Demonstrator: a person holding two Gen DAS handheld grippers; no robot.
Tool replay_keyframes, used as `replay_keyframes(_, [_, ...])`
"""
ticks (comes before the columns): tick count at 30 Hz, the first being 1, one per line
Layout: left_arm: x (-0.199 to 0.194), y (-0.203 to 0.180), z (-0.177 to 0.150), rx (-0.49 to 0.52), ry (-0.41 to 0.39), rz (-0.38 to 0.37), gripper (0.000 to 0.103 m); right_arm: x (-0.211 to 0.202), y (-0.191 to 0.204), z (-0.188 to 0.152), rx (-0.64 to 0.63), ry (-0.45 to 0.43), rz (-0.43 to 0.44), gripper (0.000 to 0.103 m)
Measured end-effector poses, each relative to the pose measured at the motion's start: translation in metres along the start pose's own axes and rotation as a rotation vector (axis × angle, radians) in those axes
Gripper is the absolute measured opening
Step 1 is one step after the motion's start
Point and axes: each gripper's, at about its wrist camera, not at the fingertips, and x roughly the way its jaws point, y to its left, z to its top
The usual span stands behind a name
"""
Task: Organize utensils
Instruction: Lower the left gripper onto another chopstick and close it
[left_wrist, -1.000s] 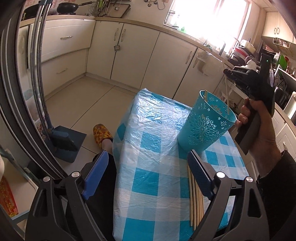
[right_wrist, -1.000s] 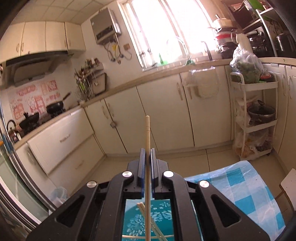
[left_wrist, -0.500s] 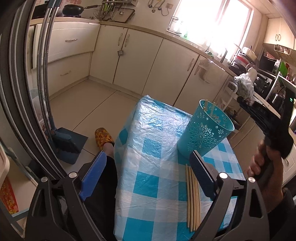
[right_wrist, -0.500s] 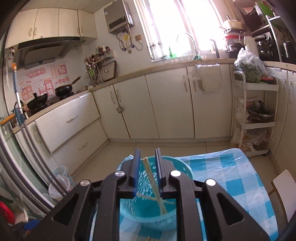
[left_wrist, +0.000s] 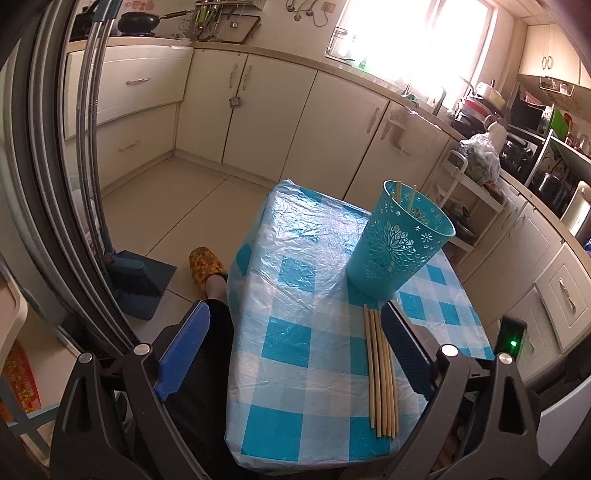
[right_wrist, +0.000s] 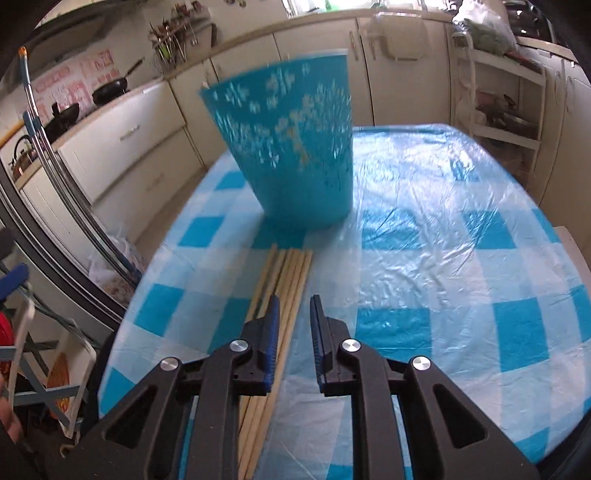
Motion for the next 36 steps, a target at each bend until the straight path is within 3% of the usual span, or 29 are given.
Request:
replay_keyframes(6, [0.0, 0.003, -0.005, 0.001, 0.021, 0.007, 0.09, 0.028, 0.006, 0.003, -0.032, 0.047, -0.039, 0.015])
replay_keyframes(17, [0.024, -0.013, -0.013, 0.05, 0.087, 0.003, 0.09, 0.029, 0.005, 0.001, -0.084, 0.05, -0.07, 0.013])
replay_keyframes(26, [0.124, -0.067, -0.03, 0.226, 0.277, -0.008, 0.09, 0.015, -0.028, 0.0, -0.062, 0.079, -0.077, 0.009])
replay_keyframes(31, [0.171, -0.094, -0.039, 0.309, 0.322, 0.049, 0.086, 0.01, -0.048, -0.001, 0.016, 0.068, -0.043, 0.008])
replay_keyframes(36, [0.195, -0.1, -0.041, 0.321, 0.357, 0.093, 0.081, 0.012, -0.049, 0.0, 0.024, 0.056, -0.023, 0.009])
